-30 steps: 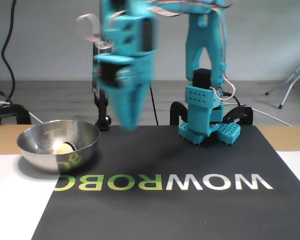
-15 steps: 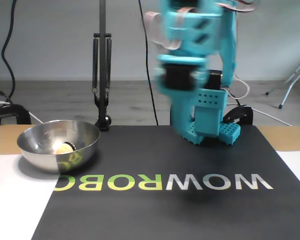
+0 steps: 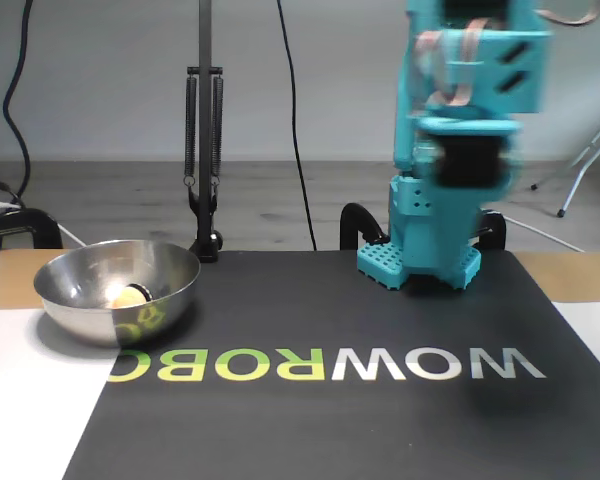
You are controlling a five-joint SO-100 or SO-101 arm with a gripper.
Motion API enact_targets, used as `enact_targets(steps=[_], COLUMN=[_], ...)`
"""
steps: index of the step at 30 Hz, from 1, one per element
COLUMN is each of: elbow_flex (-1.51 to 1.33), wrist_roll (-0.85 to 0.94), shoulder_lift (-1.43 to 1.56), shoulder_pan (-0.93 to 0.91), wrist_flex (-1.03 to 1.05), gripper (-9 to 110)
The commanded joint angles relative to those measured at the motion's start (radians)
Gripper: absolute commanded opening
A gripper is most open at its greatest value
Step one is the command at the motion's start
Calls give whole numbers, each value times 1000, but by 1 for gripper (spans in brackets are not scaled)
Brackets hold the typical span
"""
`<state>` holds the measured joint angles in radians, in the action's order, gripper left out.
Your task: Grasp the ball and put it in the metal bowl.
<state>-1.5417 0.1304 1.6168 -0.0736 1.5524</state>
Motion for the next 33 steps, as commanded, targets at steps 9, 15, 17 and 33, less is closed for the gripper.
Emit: enact_targets(steps=[9, 15, 17, 33], elbow_flex=[2, -34, -34, -304], wrist_roll=[-5, -5, -5, -3], shoulder_lift=[37, 46, 48, 258], shoulder_pan=[49, 51, 52, 49], wrist_flex=[-3, -5, -5, -129], gripper=[0, 0, 0, 0])
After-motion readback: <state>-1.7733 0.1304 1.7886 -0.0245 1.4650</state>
